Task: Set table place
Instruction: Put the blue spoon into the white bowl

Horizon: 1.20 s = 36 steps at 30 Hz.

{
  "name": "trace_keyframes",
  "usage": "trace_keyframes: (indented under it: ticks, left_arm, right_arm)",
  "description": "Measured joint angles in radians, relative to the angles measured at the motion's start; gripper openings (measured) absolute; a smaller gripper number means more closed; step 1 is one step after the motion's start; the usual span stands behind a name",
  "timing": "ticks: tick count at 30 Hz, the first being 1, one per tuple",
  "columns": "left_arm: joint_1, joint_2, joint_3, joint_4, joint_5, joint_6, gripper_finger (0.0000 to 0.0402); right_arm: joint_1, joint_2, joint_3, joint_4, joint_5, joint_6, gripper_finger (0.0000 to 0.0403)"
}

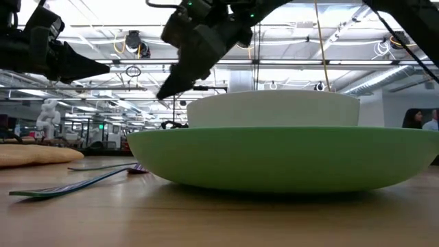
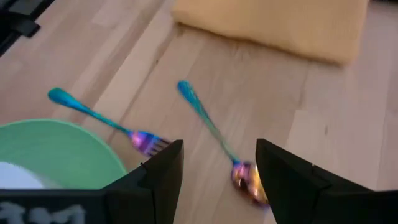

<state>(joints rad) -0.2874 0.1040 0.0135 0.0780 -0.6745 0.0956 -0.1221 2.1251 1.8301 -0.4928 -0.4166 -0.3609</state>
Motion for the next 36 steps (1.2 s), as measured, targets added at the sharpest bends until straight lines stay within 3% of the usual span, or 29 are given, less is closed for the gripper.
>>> trace_keyframes:
  ticks: [15, 36]
  left_arm:
    - [0.0, 0.0, 0.0, 0.0, -0.004, 0.0, 0.0035]
    - [0.0, 0.0, 0.0, 0.0, -0.005, 0.001, 0.0035]
  right_arm:
    - [0.051, 0.162, 0.105, 0.072, 0.051, -0.134, 0.0192]
    - [0.078, 0.165, 0.104, 0.159, 0.054, -0.095, 0.0163]
